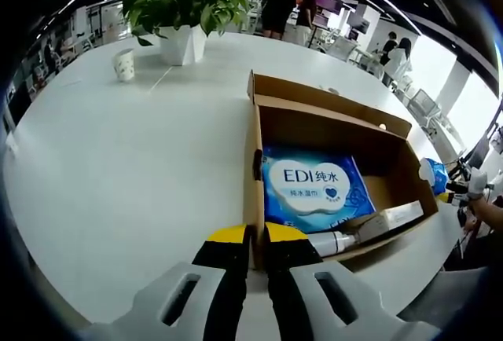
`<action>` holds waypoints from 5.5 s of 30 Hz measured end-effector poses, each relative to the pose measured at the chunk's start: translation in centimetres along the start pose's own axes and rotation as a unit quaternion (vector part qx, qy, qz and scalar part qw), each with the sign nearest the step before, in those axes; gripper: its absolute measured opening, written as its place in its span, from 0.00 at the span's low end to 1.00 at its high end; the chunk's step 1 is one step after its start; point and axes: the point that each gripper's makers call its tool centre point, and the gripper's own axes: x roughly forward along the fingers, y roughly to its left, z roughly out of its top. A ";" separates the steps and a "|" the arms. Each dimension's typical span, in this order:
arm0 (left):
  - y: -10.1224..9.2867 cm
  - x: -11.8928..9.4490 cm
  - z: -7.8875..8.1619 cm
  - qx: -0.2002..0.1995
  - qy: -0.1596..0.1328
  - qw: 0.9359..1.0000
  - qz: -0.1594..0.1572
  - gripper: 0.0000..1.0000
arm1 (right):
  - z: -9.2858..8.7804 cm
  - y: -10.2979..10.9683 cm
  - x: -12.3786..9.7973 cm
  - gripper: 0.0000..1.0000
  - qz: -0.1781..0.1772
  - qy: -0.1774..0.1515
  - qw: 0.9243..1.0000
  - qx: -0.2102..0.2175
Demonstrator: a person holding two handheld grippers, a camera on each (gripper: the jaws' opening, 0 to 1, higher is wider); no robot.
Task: Operate the shoe box by opening the lid, removing the specified soft item, and placing it in the target area until the item is outside and the box remains undamaged.
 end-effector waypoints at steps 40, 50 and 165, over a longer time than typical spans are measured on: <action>-0.1 0.1 -0.1 -0.002 -0.003 1.000 -0.003 0.05 | 0.2 -0.8 1.5 0.37 -0.004 0.015 1.000 0.019; 0.0 0.1 -0.1 -0.002 -0.004 1.000 -0.003 0.05 | 0.7 0.0 1.6 0.39 0.001 0.005 0.999 0.039; 0.9 0.8 0.2 -0.008 0.005 1.000 0.003 0.05 | 16.1 19.1 -2.1 0.44 0.187 -0.117 0.974 0.041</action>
